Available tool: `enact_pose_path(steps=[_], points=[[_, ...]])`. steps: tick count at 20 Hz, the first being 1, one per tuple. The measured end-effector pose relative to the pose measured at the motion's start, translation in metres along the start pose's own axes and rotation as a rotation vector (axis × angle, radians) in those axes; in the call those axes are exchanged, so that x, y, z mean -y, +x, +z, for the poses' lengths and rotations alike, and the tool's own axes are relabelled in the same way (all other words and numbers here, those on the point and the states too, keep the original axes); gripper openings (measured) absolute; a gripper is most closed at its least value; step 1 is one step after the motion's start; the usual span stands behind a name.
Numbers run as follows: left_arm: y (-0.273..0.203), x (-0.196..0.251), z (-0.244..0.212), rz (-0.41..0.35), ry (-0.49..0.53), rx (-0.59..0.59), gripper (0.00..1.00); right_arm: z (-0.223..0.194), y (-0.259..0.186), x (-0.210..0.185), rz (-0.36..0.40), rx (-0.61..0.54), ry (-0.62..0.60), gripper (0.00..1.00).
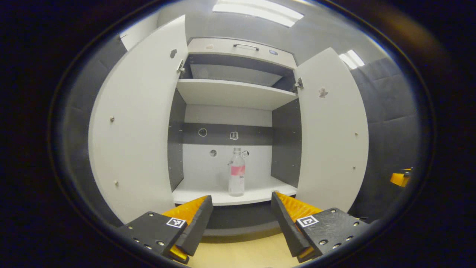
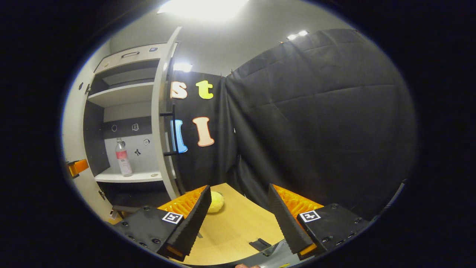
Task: Grasp the bottle in the cabinet with the left hand and place it on the coaster, then close the right door with the right hand and the left door with the left hand.
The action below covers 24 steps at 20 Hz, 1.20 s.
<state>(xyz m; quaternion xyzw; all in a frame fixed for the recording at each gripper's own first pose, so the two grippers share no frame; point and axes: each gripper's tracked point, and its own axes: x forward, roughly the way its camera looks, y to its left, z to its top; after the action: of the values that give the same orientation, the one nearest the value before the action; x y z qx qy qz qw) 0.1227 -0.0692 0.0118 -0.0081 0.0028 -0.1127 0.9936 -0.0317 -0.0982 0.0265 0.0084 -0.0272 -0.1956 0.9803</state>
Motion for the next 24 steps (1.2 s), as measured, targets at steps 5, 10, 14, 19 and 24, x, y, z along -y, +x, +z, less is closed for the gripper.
enact_pose_path(steps=[5,10,14,19,24], points=[[0.063,-0.007,0.002,-0.012,0.008,-0.012,0.99,-0.004,0.029,0.005,-0.045,-0.006,0.016,0.98],[0.126,-0.013,0.004,-0.013,0.007,-0.035,0.95,0.001,0.066,-0.004,-0.037,-0.003,0.025,0.98],[0.172,-0.012,0.006,-0.019,0.019,-0.034,0.93,0.002,0.094,-0.012,-0.024,0.002,0.036,0.98],[0.218,-0.020,0.003,0.016,0.046,-0.042,0.92,0.004,0.121,-0.010,-0.042,0.008,0.040,0.98],[0.254,-0.018,-0.008,0.000,0.033,-0.058,0.92,0.005,0.139,-0.003,-0.074,0.015,0.064,0.98]])
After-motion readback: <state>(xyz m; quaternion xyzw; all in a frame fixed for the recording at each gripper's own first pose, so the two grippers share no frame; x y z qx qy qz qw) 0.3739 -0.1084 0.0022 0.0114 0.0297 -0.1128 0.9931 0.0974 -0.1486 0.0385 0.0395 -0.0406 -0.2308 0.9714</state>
